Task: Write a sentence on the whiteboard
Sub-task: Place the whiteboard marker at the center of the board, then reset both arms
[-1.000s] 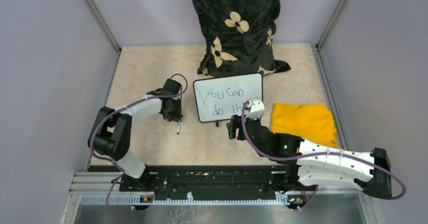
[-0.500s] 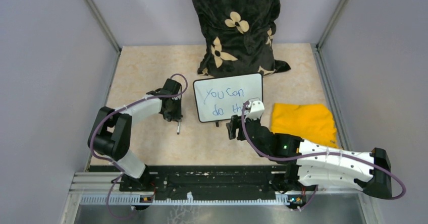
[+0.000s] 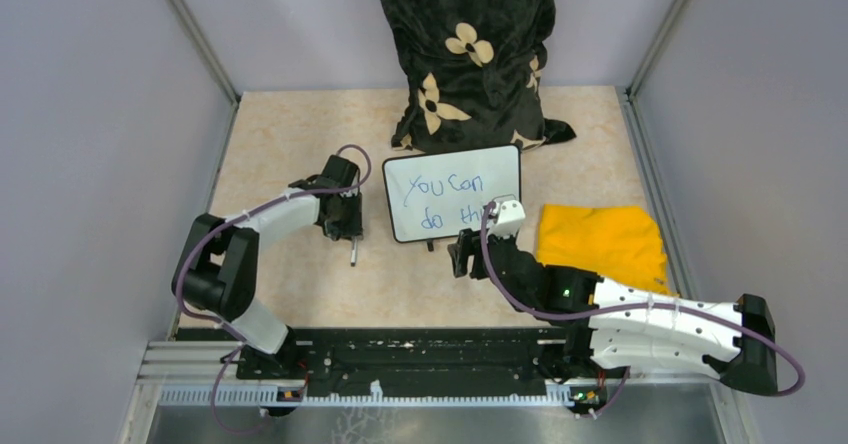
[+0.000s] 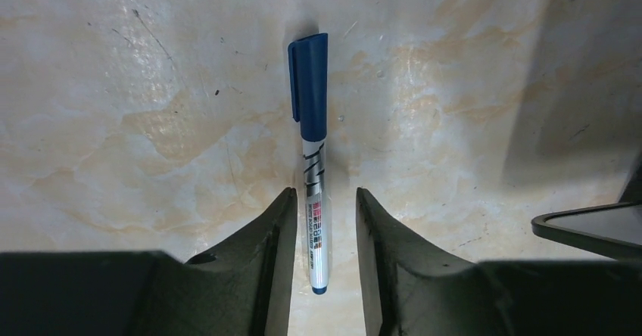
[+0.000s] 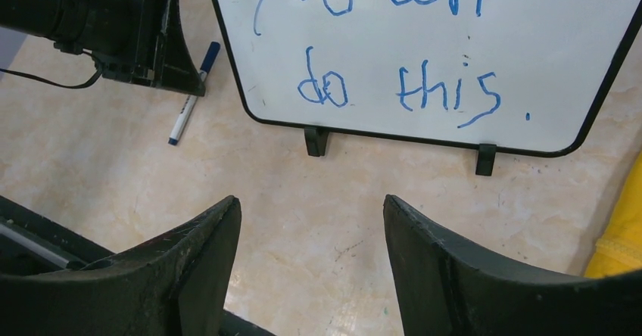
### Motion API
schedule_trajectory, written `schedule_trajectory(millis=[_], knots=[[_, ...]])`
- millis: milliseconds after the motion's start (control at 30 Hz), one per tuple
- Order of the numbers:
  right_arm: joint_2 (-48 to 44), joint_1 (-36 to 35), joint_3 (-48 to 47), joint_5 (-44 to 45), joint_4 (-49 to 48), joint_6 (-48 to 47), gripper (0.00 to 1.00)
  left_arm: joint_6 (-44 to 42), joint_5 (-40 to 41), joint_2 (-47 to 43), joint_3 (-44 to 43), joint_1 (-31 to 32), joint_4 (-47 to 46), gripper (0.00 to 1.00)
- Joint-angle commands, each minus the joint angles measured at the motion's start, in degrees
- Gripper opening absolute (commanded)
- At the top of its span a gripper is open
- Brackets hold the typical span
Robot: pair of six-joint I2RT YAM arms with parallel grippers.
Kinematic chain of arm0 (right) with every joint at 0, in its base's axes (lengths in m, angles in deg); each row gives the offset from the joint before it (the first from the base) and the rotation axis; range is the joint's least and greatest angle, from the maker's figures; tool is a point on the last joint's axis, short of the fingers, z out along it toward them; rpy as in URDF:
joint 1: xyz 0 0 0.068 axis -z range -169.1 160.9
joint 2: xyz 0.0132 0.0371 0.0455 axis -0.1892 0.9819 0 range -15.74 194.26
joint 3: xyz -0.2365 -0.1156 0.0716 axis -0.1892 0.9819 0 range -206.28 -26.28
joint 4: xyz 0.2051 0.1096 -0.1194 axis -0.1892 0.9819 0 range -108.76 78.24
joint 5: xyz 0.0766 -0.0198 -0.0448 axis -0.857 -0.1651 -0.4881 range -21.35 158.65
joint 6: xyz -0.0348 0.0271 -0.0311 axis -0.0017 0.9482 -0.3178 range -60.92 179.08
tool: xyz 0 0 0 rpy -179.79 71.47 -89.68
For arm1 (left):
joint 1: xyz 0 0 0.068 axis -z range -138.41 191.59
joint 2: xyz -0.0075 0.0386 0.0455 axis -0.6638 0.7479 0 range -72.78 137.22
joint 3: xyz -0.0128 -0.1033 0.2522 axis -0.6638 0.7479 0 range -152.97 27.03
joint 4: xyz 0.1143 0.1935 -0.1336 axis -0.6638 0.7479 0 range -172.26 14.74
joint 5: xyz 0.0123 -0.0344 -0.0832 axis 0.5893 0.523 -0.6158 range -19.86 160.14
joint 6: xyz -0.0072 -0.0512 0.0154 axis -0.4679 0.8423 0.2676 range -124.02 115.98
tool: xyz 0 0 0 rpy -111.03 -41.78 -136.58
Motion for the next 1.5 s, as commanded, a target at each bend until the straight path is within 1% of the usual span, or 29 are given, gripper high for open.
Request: schedule_trajectory(millis=[0, 167, 233, 367, 433, 500, 533, 600, 667, 700, 767, 800, 833, 900, 967, 1033, 1167, 1267, 1367, 1467], knots=[[-1.6, 0.5, -0.7, 0.0, -1.3, 0.0, 0.68, 0.7, 0.2, -4.2, -0.1, -0.2, -1.4, 0.42], [-3.9, 0.5, -2.1, 2.4, 1.3, -2.5, 0.69, 1.3, 2.9, -11.6, 2.0, -0.2, -4.1, 0.49], [-5.0, 0.5, -2.5, 2.2, 1.2, -4.9, 0.7, 1.5, 3.8, -14.7, 3.1, -0.3, -5.2, 0.52], [-6.1, 0.5, -3.5, 1.5, 1.4, -8.0, 0.72, 1.5, 3.9, -20.3, 4.5, -0.1, -7.1, 0.53], [-6.1, 0.5, -3.9, 1.5, 1.2, -9.2, 0.75, 1.2, 4.4, -24.0, 4.5, 0.9, -7.8, 0.53], [-6.1, 0.5, -4.0, 1.8, 0.5, -10.2, 0.77, -0.8, 4.7, -28.5, 5.0, 3.5, -11.1, 0.54], [-5.9, 0.5, -3.9, 2.4, -0.1, -10.7, 0.78, -1.8, 4.5, -31.0, 5.3, 4.5, -12.7, 0.61], [-5.5, 0.5, -3.6, 5.0, -1.5, -10.8, 0.78, -2.7, 3.8, -34.7, 5.5, 5.9, -15.7, 0.76], [-4.5, 0.5, -3.8, 9.1, -2.3, -9.7, 0.78, -3.1, 2.6, -37.1, 5.0, 6.4, -18.3, 0.97], [-3.8, 0.5, -4.3, 11.3, -2.0, -8.4, 0.78, -3.1, 2.4, -37.3, 4.5, 6.5, -19.1, 0.99], [-2.2, 0.5, -5.9, 15.4, -0.7, -5.6, 0.78, -2.6, 2.7, -36.3, 2.0, 6.8, -19.3, 0.99], [-1.4, 0.5, -6.7, 17.4, -0.2, -4.8, 0.8, -1.9, 3.5, -35.2, 0.3, 7.0, -19.0, 0.99], [-0.6, 0.5, -7.5, 19.5, 0.3, -3.9, 0.85, -1.2, 4.6, -33.9, -1.7, 7.2, -18.5, 0.99], [1.3, 0.5, -9.7, 24.0, 1.4, -3.1, 0.98, 0.9, 7.4, -31.1, -6.0, 7.8, -17.3, 0.99], [3.0, 0.5, -12.4, 27.2, 1.8, -4.5, 0.99, 2.6, 10.3, -28.4, -9.9, 8.7, -16.6, 0.99], [4.7, 0.5, -15.4, 29.9, 1.3, -7.9, 0.99, 3.1, 12.4, -26.1, -12.9, 10.0, -16.9, 0.99], [6.9, 0.7, -22.9, 28.9, 0.9, -16.7, 0.99, 1.9, 16.3, -20.8, -18.4, 12.7, -17.7, 0.99], [6.9, 1.1, -27.6, 26.8, -0.9, -22.7, 0.99, -1.6, 17.2, -17.2, -23.4, 14.6, -17.5, 0.99], [4.9, 1.7, -28.4, 23.2, -7.7, -27.1, 0.99, -8.0, 18.0, -14.7, -28.6, 17.2, -18.0, 0.99], [2.5, 2.4, -26.8, 20.7, -13.8, -30.1, 0.99, -13.0, 18.3, -14.8, -28.8, 18.4, -19.9, 0.99]])
